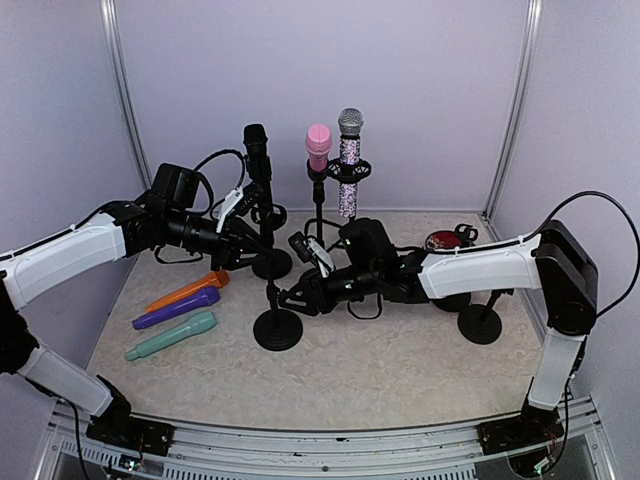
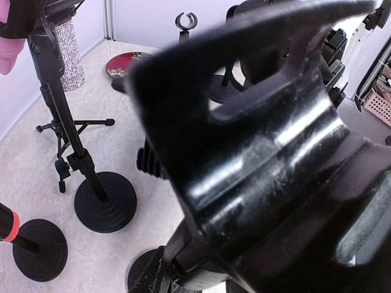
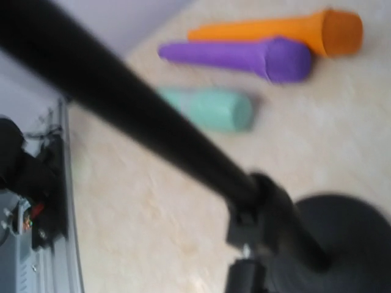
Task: Remove the microphone from the stand
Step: Unscrew the knob on the stand of the microphone stand.
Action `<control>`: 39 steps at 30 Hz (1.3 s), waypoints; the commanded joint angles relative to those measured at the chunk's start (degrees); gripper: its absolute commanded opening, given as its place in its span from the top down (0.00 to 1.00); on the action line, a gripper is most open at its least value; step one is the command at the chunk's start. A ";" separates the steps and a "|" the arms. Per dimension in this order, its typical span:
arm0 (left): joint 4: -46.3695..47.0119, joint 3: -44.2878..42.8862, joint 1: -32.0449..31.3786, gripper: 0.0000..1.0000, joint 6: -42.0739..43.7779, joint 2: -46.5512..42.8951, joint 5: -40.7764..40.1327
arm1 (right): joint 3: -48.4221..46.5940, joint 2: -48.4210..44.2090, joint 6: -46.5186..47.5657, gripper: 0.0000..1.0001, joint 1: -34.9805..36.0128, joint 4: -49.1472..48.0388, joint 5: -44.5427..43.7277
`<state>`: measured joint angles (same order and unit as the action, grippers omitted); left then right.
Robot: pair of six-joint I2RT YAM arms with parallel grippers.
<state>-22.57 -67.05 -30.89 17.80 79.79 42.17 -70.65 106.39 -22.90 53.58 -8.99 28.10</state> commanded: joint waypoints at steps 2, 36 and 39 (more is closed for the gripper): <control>-1.06 -0.50 -0.30 0.71 -0.40 -0.34 -0.43 | -0.81 1.21 -3.03 0.62 -0.14 -7.42 0.09; -2.48 -1.74 0.51 0.71 0.08 -0.03 -0.84 | -0.64 3.26 -0.89 0.81 3.02 -6.96 -13.57; -2.63 -1.85 0.56 0.71 0.08 0.17 -0.78 | -0.62 3.41 0.27 0.93 3.77 -7.02 -15.76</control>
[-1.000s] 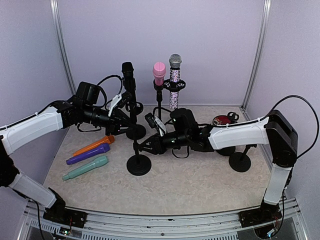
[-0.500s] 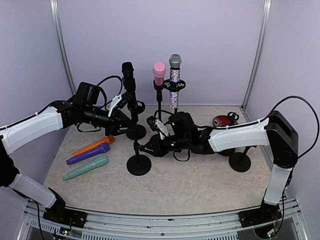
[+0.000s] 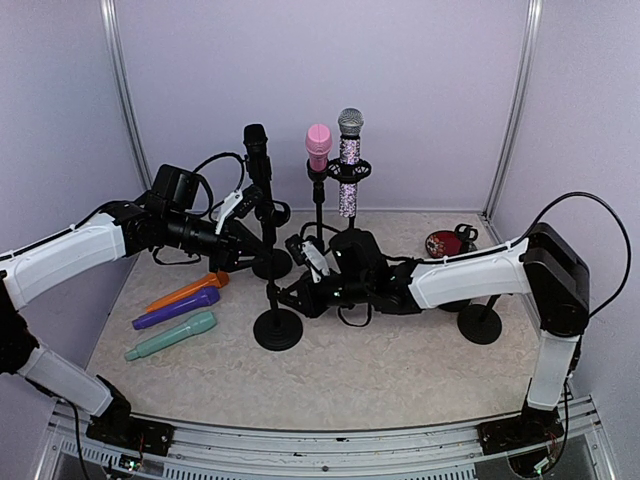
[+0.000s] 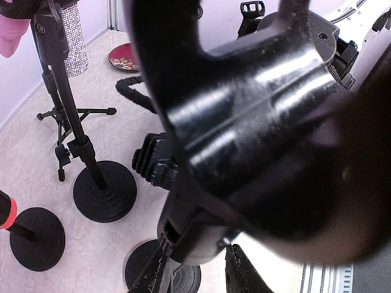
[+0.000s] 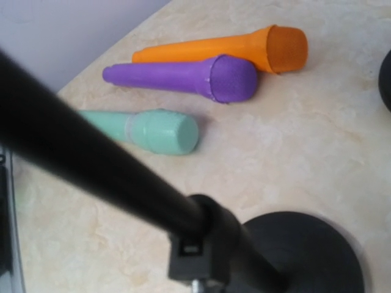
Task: Remove the microphone from the stand
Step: Unscrew the knob on the stand of the microphone stand.
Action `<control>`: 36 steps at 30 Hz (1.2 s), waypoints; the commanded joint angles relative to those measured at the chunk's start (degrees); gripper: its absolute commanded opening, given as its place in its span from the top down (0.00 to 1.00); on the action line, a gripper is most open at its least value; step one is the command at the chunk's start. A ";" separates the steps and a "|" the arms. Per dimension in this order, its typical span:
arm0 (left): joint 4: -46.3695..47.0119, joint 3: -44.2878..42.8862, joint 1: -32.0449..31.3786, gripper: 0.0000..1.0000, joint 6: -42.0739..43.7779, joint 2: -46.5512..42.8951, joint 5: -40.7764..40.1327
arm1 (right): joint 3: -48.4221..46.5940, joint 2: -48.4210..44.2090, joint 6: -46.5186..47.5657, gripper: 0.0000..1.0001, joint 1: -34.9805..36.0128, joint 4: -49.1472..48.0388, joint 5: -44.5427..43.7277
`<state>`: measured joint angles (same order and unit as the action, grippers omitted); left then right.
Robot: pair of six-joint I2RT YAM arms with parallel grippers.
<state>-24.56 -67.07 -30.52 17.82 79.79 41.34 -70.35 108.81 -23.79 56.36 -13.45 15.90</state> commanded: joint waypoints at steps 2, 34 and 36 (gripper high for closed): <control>-0.67 -1.88 0.20 0.71 0.21 0.09 0.01 | 0.01 0.24 3.22 0.98 1.80 -2.65 -6.13; 0.18 -1.15 0.20 0.72 -1.03 0.45 0.18 | 1.30 5.04 74.59 0.80 19.48 -15.16 -58.32; -0.15 -0.93 0.20 0.72 -0.73 0.17 -0.02 | 1.56 4.38 76.04 0.68 19.64 -17.27 -59.72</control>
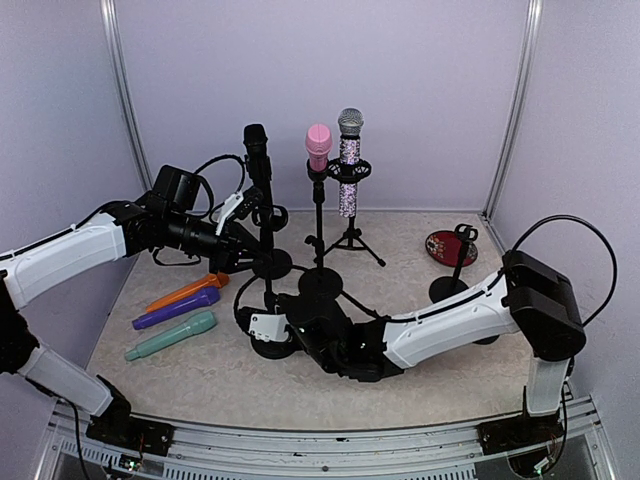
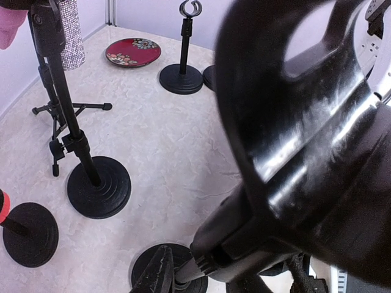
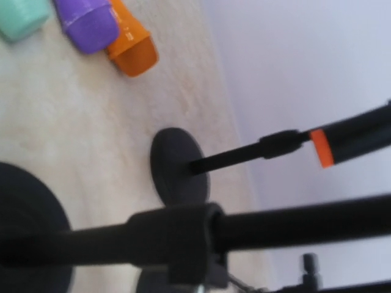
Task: Remove the microphone from the stand
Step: Unscrew the knob on the stand of the microphone stand, then adjust the microphone stand.
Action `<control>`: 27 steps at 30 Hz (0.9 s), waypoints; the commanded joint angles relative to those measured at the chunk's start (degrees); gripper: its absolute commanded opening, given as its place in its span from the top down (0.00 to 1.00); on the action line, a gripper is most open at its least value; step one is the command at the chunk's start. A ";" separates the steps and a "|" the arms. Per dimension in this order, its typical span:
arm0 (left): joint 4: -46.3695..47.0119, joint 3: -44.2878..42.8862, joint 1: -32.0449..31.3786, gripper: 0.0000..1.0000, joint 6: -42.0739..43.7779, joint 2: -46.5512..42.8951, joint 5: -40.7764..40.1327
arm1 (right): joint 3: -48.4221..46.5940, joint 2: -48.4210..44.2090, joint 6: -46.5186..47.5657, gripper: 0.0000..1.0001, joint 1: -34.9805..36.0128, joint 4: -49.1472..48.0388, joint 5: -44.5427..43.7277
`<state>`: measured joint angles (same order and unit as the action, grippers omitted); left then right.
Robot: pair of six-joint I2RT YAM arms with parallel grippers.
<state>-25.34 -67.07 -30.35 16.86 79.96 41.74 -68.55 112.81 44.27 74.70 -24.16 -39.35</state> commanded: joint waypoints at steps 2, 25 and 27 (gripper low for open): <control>0.04 -0.71 0.22 0.72 0.64 -0.58 -0.73 | -0.19 -1.53 6.31 0.55 1.41 -6.71 -4.76; -7.61 3.71 9.48 0.22 7.06 -9.18 3.16 | -19.74 -17.60 -42.71 0.30 -9.05 20.86 25.94; -7.53 3.83 9.80 0.22 7.29 -9.58 3.15 | -21.82 -16.11 -43.62 0.33 -9.42 23.44 26.06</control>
<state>-32.23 -64.18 -21.50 22.85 71.90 43.51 -86.32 93.73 6.74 66.11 -7.97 -16.49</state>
